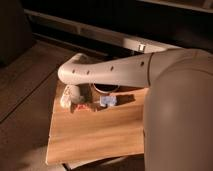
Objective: Place the pepper on the white sponge
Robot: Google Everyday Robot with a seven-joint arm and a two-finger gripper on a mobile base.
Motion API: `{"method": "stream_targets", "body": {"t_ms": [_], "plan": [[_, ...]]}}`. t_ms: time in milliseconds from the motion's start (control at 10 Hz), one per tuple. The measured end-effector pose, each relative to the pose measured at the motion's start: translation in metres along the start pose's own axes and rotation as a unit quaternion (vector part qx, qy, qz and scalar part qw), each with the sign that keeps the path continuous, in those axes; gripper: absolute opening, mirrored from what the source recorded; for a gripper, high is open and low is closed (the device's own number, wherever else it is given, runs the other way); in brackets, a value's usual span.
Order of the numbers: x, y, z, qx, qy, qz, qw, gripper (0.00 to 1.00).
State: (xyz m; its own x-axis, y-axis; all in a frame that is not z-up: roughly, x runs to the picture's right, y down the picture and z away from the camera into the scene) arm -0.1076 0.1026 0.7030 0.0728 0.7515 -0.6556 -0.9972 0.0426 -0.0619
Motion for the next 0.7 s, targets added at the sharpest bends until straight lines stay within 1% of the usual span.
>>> {"method": "stream_targets", "body": {"t_ms": [500,600,700], "plan": [[0.0,0.0001,-0.0001,0.0,0.0,-0.001,1.0,0.65],[-0.0003,0.0005,-0.0005,0.002,-0.001,-0.01,0.9999,0.65],[-0.0008,0.0016,-0.0023,0.004,-0.002,-0.029,0.9996,0.65]]}}
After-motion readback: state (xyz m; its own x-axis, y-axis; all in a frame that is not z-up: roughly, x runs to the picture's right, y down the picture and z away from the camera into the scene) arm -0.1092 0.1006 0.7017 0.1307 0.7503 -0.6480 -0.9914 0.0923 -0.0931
